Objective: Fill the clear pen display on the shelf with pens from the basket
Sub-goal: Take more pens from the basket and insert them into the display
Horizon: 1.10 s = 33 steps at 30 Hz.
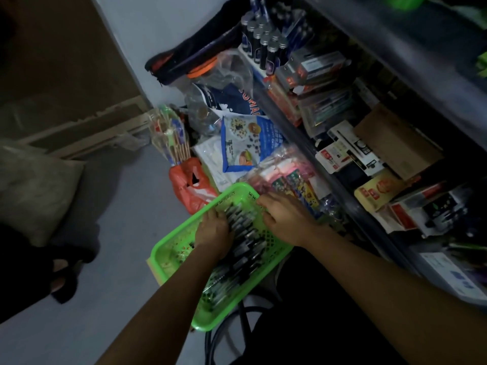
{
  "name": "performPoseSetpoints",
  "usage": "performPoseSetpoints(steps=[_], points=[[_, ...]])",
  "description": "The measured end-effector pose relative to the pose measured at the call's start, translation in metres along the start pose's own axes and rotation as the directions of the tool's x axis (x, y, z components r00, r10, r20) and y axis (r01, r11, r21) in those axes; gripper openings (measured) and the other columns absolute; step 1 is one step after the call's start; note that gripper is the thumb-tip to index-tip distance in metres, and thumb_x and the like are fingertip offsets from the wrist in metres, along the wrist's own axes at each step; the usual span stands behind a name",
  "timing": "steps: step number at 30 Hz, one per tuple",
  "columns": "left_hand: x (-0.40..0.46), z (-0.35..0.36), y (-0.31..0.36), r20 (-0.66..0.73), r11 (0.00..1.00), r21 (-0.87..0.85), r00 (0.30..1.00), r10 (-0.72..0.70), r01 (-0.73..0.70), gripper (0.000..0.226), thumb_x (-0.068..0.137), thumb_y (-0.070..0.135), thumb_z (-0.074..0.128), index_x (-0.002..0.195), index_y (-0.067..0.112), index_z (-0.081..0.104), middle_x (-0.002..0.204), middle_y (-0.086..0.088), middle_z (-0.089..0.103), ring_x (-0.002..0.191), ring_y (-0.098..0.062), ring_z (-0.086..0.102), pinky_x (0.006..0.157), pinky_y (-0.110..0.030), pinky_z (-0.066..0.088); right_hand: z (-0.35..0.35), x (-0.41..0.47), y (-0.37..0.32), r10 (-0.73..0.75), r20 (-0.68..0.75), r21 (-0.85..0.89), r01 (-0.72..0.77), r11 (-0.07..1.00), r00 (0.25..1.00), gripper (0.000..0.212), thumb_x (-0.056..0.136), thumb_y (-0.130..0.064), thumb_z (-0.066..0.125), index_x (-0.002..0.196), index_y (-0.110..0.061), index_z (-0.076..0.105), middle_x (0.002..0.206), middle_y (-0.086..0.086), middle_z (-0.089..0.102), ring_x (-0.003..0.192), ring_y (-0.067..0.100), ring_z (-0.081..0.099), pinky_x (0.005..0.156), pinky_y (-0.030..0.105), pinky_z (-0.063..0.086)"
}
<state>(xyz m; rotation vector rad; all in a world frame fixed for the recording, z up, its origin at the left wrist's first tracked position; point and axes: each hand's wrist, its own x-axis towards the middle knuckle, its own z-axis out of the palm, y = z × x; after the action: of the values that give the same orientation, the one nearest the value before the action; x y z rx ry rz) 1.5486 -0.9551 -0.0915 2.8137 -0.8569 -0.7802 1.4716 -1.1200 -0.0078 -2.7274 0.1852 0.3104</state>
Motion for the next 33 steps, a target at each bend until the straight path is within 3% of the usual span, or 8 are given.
performPoseSetpoints(steps=[5, 16, 23, 33], points=[[-0.003, 0.006, 0.000, 0.063, 0.998, 0.054, 0.997, -0.043, 0.039, 0.063, 0.086, 0.041, 0.059, 0.130, 0.002, 0.037, 0.131, -0.022, 0.038, 0.123, -0.036, 0.037, 0.099, -0.042, 0.039, -0.001, -0.001, -0.002, 0.002, -0.002, 0.031, -0.002, 1.000, 1.000, 0.027, 0.093, -0.015, 0.044, 0.117, -0.012, 0.055, 0.116, 0.007, 0.058, 0.106, 0.023, 0.050, 0.085, 0.033, 0.039], [-0.006, 0.010, 0.003, 0.067, 0.989, -0.044, 0.988, -0.141, 0.144, 0.064, 0.084, 0.039, 0.065, 0.129, 0.005, 0.037, 0.132, -0.017, 0.034, 0.121, -0.034, 0.038, 0.098, -0.047, 0.040, 0.003, -0.005, -0.001, 0.007, 0.047, -0.003, -0.007, 1.000, 0.999, 0.026, 0.093, -0.016, 0.043, 0.116, -0.012, 0.054, 0.115, 0.007, 0.058, 0.105, 0.024, 0.051, 0.090, 0.038, 0.042], [-0.001, 0.010, -0.002, 0.112, 0.990, -0.023, 0.984, -0.137, 0.140, 0.067, 0.084, 0.041, 0.064, 0.132, 0.002, 0.037, 0.134, -0.020, 0.039, 0.125, -0.035, 0.037, 0.101, -0.046, 0.038, 0.008, -0.005, 0.000, -0.005, 0.088, -0.037, 0.008, 0.999, 0.996, 0.025, 0.094, -0.018, 0.043, 0.115, -0.011, 0.055, 0.112, 0.008, 0.058, 0.103, 0.025, 0.052, 0.088, 0.041, 0.045], [-0.001, 0.010, -0.012, 0.134, 0.983, -0.182, 0.991, -0.001, 0.026, 0.042, 0.087, 0.031, 0.061, 0.118, 0.004, 0.050, 0.123, -0.020, 0.051, 0.113, -0.035, 0.050, 0.091, -0.038, 0.041, 0.009, -0.007, 0.001, -0.027, 0.082, -0.059, 0.032, 0.998, 0.996, 0.022, 0.094, -0.018, 0.045, 0.108, -0.008, 0.058, 0.107, 0.010, 0.059, 0.102, 0.025, 0.050, 0.081, 0.034, 0.037]])
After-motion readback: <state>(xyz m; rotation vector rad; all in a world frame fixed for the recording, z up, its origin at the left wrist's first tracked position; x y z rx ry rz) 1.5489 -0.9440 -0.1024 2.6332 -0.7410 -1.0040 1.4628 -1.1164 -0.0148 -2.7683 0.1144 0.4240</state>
